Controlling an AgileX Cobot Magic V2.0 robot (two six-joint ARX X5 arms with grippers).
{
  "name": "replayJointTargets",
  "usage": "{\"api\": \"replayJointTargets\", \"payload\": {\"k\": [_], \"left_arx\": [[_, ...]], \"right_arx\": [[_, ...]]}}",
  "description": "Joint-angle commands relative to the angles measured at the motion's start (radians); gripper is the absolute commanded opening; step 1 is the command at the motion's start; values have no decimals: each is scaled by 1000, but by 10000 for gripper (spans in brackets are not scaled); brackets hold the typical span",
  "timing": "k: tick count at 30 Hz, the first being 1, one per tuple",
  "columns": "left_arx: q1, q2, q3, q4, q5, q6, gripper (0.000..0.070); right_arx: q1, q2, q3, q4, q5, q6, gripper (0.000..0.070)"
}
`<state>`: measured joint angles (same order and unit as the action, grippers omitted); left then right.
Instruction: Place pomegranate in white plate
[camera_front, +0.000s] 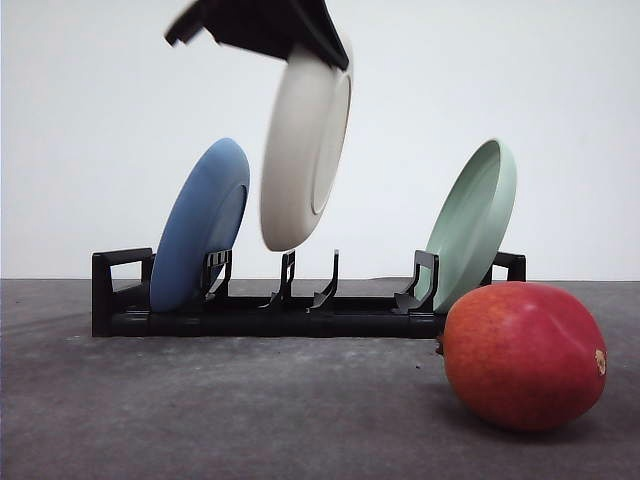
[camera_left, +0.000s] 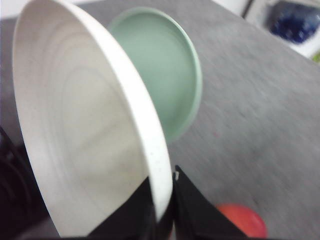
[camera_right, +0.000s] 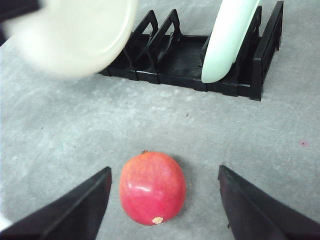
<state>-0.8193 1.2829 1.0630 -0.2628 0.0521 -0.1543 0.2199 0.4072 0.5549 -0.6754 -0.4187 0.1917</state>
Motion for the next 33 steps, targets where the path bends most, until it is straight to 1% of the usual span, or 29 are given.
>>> {"api": "replayJointTargets", "payload": {"k": [1, 3, 9, 15, 18, 20, 21, 23, 30, 33], "left_arx": [[-21, -24, 14, -6, 1, -7, 10], [-37, -69, -17, 8, 0, -23, 10], [-70, -232, -182, 111, -7, -66, 10], [-106, -382, -361, 186, -59, -68, 10], [-122, -441, -441, 229, -61, -74, 10], [-135, -463, -476, 234, -61, -70, 10], [-142, -464, -486, 229, -61, -56, 10], [-159, -461, -492, 210, -61, -4, 10], [-224, -352, -492, 189, -68, 247, 10], [-254, -274, -492, 189, -109, 310, 10]], "right_arx": [[3, 2, 16, 10, 0, 14, 428], [3, 2, 16, 10, 0, 16, 428], [3, 2, 16, 10, 0, 18, 428], [3, 2, 16, 10, 0, 19, 428], [3, 2, 16, 10, 0, 22, 428], [3, 2, 16, 10, 0, 32, 428], [3, 2, 16, 10, 0, 36, 428], [3, 2, 16, 10, -1, 37, 428], [3, 2, 16, 10, -1, 37, 428], [3, 2, 16, 9, 0, 37, 428]]}}
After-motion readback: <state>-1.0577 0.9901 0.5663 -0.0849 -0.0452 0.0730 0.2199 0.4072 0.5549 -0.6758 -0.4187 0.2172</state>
